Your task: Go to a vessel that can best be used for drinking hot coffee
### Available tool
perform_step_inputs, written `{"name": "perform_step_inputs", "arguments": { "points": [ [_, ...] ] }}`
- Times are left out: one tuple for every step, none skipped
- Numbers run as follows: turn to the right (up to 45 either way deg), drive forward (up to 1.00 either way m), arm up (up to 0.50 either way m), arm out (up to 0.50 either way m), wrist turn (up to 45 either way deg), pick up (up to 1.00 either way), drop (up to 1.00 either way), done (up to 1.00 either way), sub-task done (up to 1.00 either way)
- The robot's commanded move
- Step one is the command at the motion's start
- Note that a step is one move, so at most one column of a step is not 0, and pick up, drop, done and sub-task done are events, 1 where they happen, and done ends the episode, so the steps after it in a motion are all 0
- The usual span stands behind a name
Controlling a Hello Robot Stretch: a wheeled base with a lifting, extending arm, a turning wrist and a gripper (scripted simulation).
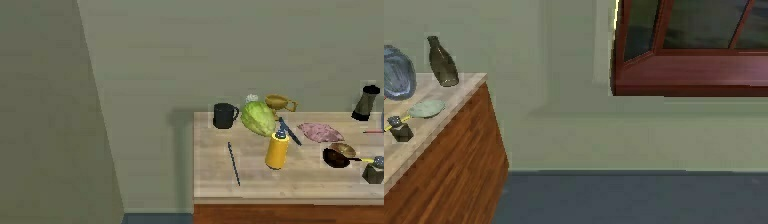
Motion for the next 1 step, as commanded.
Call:
{"name": "perform_step_inputs", "arguments": {
  "points": [
    [0.0,0.00,0.00,0.00,0.0,0.00,0.00,1.00,0.00]
  ]
}}
